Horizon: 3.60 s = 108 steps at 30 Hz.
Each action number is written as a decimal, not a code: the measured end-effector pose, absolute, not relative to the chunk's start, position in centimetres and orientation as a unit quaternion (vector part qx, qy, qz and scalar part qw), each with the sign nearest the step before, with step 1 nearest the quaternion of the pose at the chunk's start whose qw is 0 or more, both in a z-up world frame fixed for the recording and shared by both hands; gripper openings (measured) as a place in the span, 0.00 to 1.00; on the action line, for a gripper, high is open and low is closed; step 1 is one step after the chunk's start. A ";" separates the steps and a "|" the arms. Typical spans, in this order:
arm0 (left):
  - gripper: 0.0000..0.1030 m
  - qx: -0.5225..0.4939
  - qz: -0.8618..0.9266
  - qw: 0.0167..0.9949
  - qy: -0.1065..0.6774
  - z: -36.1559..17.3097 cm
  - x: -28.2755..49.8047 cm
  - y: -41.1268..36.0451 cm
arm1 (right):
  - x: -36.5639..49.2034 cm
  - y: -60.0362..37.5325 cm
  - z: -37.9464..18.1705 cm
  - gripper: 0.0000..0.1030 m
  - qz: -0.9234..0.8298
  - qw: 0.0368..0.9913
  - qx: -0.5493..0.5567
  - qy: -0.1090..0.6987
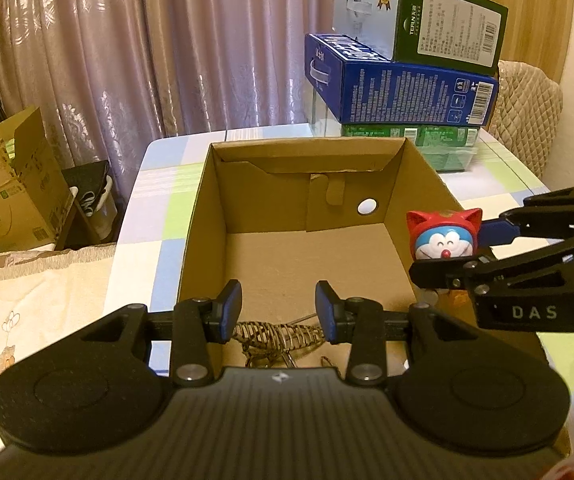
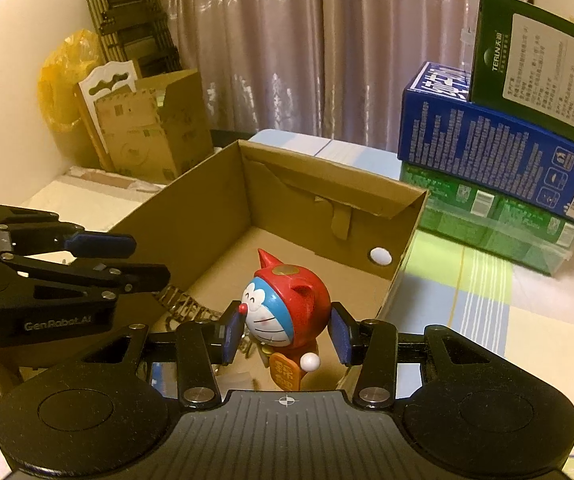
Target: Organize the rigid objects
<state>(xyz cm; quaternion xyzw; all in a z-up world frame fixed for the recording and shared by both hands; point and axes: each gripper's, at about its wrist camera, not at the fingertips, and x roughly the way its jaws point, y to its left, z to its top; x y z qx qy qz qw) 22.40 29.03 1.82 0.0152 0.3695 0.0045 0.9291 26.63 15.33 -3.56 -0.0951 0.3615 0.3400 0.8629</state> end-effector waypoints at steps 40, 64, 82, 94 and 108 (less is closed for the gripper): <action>0.41 0.017 0.005 0.929 0.371 1.7 23.1 28.6 | 27.6 15.3 -2.8 0.41 0.343 0.867 -0.101 0.347; 0.93 0.001 0.043 0.943 0.329 7.7 14.4 25.8 | 19.2 10.0 2.2 0.80 0.318 0.882 -0.050 0.344; 0.99 -0.043 0.062 0.944 0.322 11.1 5.1 24.8 | 11.1 5.6 4.2 0.82 0.288 0.887 -0.014 0.360; 0.99 -0.062 0.078 0.939 0.330 11.2 -0.6 23.4 | 6.2 3.1 4.5 0.82 0.273 0.887 0.006 0.374; 0.99 -0.049 0.085 0.933 0.347 10.9 -5.0 21.4 | 1.7 1.6 4.5 0.82 0.263 0.888 -0.006 0.376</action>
